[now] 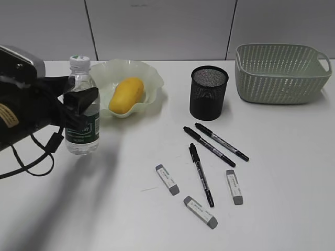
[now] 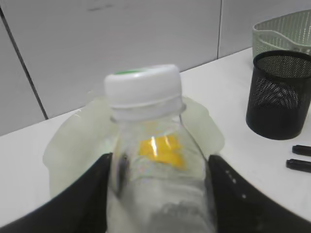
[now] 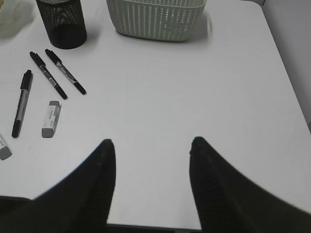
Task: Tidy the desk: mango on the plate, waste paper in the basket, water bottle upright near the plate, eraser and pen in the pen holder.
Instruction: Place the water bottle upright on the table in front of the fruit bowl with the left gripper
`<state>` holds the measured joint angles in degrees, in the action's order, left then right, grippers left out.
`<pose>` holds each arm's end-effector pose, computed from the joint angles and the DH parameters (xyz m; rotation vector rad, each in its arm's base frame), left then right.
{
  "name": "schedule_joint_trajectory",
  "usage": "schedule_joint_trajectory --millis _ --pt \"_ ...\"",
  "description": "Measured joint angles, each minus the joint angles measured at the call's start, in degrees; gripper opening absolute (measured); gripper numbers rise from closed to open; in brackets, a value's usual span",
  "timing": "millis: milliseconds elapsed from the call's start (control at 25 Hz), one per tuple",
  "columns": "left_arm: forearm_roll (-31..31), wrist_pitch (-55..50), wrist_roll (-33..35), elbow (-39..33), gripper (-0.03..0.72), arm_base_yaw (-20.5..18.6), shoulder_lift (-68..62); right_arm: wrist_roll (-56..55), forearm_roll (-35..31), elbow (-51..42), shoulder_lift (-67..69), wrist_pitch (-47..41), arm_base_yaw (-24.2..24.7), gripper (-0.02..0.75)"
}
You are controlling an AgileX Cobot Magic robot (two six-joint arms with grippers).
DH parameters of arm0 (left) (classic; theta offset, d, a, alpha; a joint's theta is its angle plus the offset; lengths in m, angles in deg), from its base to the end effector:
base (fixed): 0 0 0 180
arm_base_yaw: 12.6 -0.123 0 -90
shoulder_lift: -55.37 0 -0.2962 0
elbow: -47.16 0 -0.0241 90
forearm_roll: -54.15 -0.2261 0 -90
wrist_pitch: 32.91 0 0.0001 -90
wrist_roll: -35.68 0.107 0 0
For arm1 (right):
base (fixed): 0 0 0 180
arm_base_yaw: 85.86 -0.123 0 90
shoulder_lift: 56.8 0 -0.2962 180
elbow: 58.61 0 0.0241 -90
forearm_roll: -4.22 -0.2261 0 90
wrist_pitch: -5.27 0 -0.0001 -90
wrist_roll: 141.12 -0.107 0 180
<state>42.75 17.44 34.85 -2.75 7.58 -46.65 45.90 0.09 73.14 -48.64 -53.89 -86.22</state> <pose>0.2691 -0.1162 0.2022 0.5199 1.7134 -0.3077 -0.0219 0.0065 0.2641 -0.1317 2.0107 0.0120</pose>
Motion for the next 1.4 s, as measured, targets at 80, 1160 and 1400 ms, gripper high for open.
schedule_joint_trajectory --millis 80,1160,1400 --pt "-0.1 5.3 0.8 -0.1 0.421 0.0 -3.4 -0.1 0.0 0.0 0.0 0.0 0.0 0.379" --pt "-0.7 19.2 2.1 -8.3 0.585 0.0 -9.6 -0.1 0.0 0.0 0.0 0.0 0.0 0.339" --pt "0.2 15.8 -2.3 -8.4 0.588 0.0 3.2 -0.1 0.0 0.0 0.0 0.0 0.0 0.339"
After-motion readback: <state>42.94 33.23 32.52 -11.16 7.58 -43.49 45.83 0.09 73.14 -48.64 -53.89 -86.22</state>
